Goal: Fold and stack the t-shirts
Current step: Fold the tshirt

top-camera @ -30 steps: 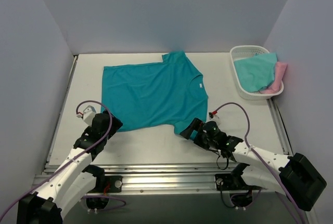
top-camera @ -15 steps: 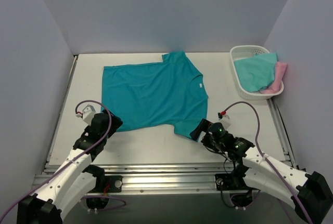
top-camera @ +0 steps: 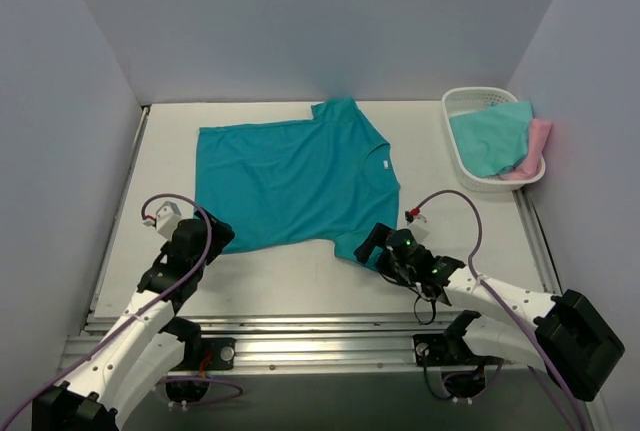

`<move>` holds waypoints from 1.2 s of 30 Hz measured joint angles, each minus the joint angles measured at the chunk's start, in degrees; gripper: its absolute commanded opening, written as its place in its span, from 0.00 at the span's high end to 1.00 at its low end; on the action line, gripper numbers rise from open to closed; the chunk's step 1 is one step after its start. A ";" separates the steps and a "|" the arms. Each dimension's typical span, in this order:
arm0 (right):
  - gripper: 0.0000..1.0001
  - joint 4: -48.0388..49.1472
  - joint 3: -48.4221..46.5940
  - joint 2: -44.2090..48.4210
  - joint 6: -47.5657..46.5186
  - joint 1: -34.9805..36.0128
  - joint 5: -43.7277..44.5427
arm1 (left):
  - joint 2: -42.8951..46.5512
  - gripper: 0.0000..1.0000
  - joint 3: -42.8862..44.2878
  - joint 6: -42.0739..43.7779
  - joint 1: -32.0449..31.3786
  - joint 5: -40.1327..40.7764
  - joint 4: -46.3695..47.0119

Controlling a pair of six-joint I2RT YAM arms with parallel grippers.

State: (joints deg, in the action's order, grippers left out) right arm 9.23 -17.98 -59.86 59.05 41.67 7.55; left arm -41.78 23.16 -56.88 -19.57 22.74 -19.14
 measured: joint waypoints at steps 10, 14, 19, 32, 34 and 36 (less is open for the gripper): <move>1.00 1.77 -0.50 -3.98 -0.39 0.00 -0.24 | 1.29 0.06 0.00 -0.15 0.00 0.02 -1.29; 1.00 0.31 -0.24 -2.29 -0.33 0.00 -0.11 | 3.54 0.06 -0.13 -1.36 0.00 0.79 -2.36; 1.00 -2.38 -0.20 2.10 -0.39 0.00 1.20 | 5.22 0.06 -2.40 -6.82 0.00 4.68 -4.28; 1.00 -8.61 -0.94 8.59 -2.32 0.00 4.07 | -15.10 0.03 -0.11 -22.29 0.00 9.33 -6.56; 1.00 -9.05 -1.33 8.66 -2.71 0.00 4.17 | -17.62 0.05 0.76 -22.93 0.00 9.60 -4.59; 1.00 -9.49 -1.66 8.79 -3.13 -0.02 4.26 | -19.87 0.11 1.51 -23.56 -0.04 9.77 -2.62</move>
State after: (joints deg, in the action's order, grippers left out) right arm -0.25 -19.64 -51.07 55.92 41.65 11.81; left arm -61.65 24.67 -80.44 -19.62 32.51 -21.76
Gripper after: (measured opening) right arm 0.009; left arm 0.938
